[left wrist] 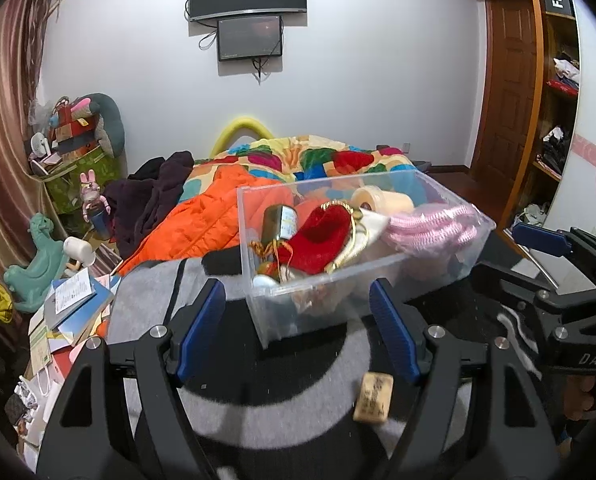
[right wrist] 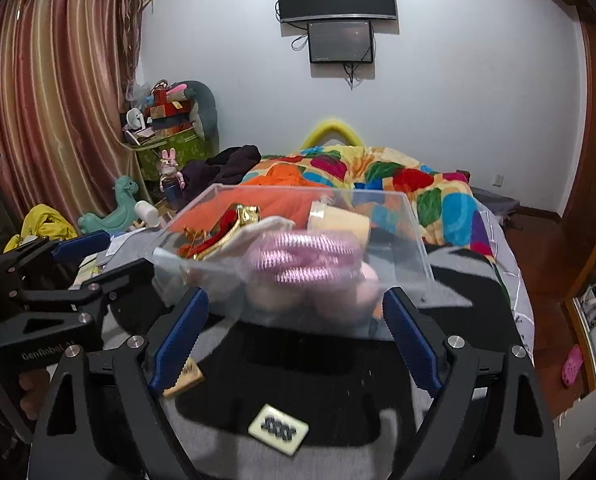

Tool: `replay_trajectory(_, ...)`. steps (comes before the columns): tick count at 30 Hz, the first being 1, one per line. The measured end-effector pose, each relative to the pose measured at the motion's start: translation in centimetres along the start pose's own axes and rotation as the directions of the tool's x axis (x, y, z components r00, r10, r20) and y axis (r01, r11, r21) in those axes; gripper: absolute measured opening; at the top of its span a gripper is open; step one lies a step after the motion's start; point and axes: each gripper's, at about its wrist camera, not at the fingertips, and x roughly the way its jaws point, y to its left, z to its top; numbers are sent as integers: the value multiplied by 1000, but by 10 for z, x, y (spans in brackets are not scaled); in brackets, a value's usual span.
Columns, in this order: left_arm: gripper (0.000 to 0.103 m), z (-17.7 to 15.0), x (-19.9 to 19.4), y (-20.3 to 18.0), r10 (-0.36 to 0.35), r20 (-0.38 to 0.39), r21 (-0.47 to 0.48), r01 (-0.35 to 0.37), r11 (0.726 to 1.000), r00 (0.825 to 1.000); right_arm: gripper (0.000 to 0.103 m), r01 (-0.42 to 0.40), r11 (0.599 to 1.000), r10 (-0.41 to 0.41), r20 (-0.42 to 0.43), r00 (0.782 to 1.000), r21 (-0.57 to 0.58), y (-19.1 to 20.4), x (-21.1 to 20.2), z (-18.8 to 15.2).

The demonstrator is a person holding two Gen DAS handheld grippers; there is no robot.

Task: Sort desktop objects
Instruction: 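Grasp the white mahjong tile with the right tool while the left grasps the beige eraser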

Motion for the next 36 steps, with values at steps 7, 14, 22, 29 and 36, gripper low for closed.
replay_trajectory(7, 75, -24, -3, -5, 4, -63, 3, -4, 1000, 998, 87, 15, 1000, -15, -32, 999, 0, 0, -11, -28)
replay_trajectory(14, 75, -47, 6, -10, -27, -144, -18, 24, 1000, 989, 87, -31, 999, 35, -113, 993, 39, -2, -3, -56)
replay_trajectory(22, 63, -61, 19, -33, -120, -199, -13, 120, 993, 973, 84, -64, 997, 69, -136, 988, 40, 7, 6, -74)
replay_trajectory(29, 46, -66, 36, -39, -122, -231, -20, 121, 992, 965, 53, -37, 999, 36, -164, 986, -5, 15, 18, -83)
replay_trajectory(36, 33, -71, 35, -44, -111, -186, -11, 111, 994, 976, 38, -36, 999, 34, -151, 988, -8, 13, 15, -84)
